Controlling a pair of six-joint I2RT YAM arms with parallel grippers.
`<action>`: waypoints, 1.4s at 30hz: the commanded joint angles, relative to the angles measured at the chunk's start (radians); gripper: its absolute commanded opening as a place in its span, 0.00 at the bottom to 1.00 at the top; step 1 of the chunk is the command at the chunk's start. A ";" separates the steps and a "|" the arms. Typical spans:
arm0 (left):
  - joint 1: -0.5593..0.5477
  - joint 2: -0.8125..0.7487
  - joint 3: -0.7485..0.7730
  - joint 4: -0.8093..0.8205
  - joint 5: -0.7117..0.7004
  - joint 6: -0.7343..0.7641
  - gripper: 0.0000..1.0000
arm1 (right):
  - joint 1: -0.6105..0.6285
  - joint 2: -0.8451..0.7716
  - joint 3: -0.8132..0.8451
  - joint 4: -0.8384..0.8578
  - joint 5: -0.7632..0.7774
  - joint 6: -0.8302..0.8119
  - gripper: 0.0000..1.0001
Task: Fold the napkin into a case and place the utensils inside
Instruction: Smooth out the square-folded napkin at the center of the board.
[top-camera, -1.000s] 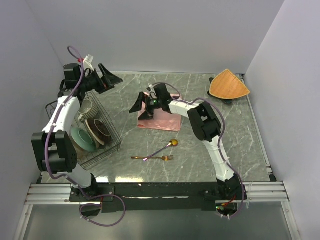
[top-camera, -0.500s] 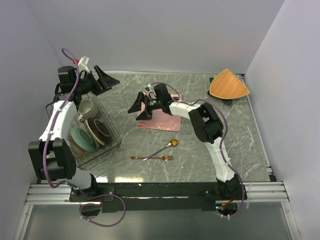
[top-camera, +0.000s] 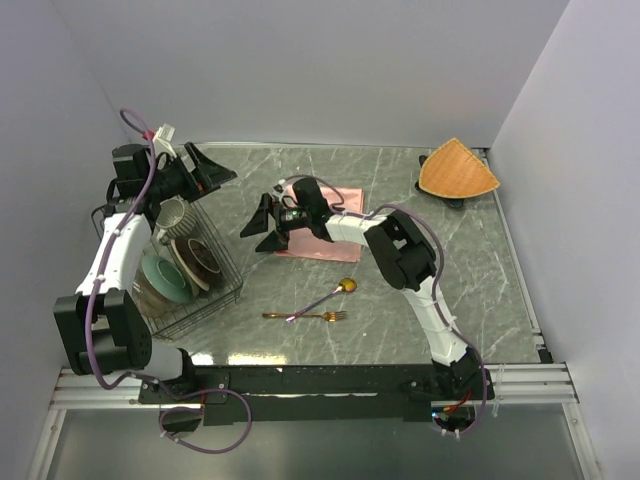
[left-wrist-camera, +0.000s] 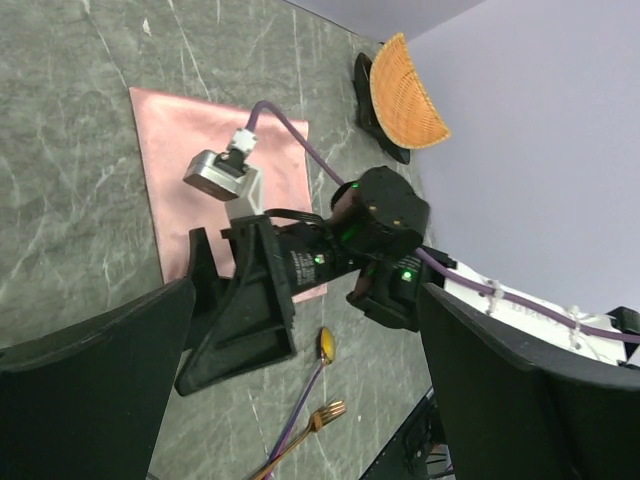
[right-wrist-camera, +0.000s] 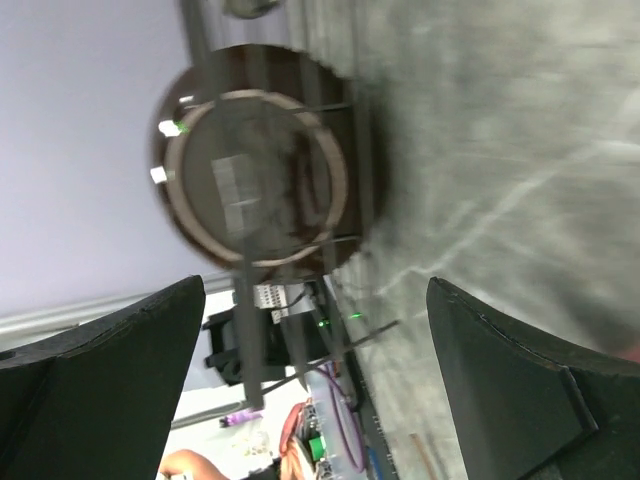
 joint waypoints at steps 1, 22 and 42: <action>0.012 -0.057 -0.018 0.016 0.015 0.013 0.99 | 0.002 0.052 -0.013 0.029 0.023 -0.002 1.00; 0.035 -0.080 -0.027 -0.007 0.017 0.023 0.99 | -0.012 0.070 0.183 0.068 0.055 0.124 1.00; 0.057 -0.063 0.005 -0.055 -0.005 0.055 0.99 | -0.047 0.139 0.259 -0.033 0.051 0.006 1.00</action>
